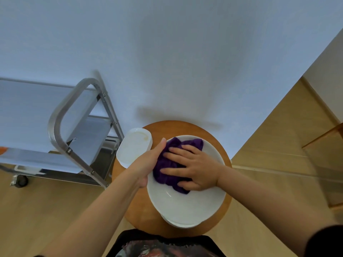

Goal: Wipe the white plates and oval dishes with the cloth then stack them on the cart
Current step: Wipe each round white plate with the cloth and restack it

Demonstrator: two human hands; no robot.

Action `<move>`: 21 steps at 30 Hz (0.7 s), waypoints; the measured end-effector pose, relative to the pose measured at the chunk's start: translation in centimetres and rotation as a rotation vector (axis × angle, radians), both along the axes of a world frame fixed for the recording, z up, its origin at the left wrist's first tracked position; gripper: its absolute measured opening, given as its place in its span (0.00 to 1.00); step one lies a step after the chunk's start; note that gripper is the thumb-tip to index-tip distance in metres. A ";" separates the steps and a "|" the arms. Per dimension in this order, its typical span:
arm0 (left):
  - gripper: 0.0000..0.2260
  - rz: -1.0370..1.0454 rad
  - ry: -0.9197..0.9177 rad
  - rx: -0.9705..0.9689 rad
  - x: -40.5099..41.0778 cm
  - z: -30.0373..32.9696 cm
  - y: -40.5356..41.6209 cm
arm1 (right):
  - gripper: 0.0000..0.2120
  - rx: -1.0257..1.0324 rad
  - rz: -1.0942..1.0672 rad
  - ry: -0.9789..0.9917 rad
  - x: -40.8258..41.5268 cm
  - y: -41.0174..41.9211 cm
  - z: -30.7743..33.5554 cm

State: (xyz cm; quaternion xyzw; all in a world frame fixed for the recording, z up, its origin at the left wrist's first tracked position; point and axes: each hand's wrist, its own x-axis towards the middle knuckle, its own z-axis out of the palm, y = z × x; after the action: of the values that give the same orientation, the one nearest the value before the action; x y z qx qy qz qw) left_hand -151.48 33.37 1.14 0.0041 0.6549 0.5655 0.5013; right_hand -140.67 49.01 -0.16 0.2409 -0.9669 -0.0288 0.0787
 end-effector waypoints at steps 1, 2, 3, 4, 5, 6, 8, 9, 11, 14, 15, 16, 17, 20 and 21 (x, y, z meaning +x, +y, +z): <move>0.19 0.010 0.015 0.019 -0.1 0.2 0.0 | 0.24 -0.011 -0.051 0.012 -0.2 0.4 0.1; 0.20 0.027 0.025 0.044 -0.1 0.3 0.0 | 0.25 -0.042 -0.131 0.018 -0.2 0.7 0.1; 0.21 0.053 0.033 0.068 -0.1 0.6 0.0 | 0.25 -0.086 -0.237 0.018 0.0 0.8 0.0; 0.21 0.087 0.048 0.085 0.0 0.9 0.1 | 0.26 -0.125 -0.355 0.019 0.2 0.9 -0.2; 0.22 0.130 0.074 0.088 0.0 1.1 0.1 | 0.27 -0.151 -0.468 0.017 0.6 0.9 -0.4; 0.21 0.179 0.105 0.084 0.0 1.4 0.1 | 0.28 -0.178 -0.572 0.002 1.0 0.6 -0.8; 0.19 0.261 0.173 0.088 -0.1 1.9 0.2 | 0.31 -0.255 -0.747 -0.051 2.0 -0.6 -2.0; 0.18 0.285 0.205 0.098 -0.2 2.0 0.3 | 0.32 -0.300 -0.813 -0.076 2.4 -1.7 -2.7; 0.17 0.334 0.237 0.121 -0.1 2.2 0.6 | 0.32 -0.414 -0.912 -0.091 2.9 -4.4 -3.5; 0.16 0.415 0.211 0.122 0.6 2.1 1.4 | 0.31 -0.671 -0.985 -0.079 2.8 -8.7 -3.2; 0.16 0.431 0.200 0.105 1.0 2.0 1.7 | 0.32 -0.747 -0.988 -0.073 2.6 -9.8 -3.0; 0.16 0.448 0.184 0.096 1.3 1.9 2.0 | 0.33 -0.805 -0.969 -0.061 2.5 -10.7 -2.7; 0.17 0.468 0.158 0.100 1.6 1.8 2.1 | 0.34 -0.848 -0.938 -0.056 2.4 -11.3 -2.3; 0.21 0.521 0.020 0.137 2.0 1.7 2.1 | 0.45 -0.738 -0.838 0.006 2.8 -11.4 -1.1; 0.21 0.539 -0.013 0.138 2.0 1.7 2.0 | 0.45 -0.654 -0.805 0.090 2.8 -10.9 -0.8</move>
State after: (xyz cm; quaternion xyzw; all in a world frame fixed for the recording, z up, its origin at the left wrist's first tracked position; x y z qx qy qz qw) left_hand -149.47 35.36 2.86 -0.1398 0.5890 0.7219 0.3353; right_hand -137.84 38.13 -1.00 -0.1888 -0.9371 0.2363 0.1742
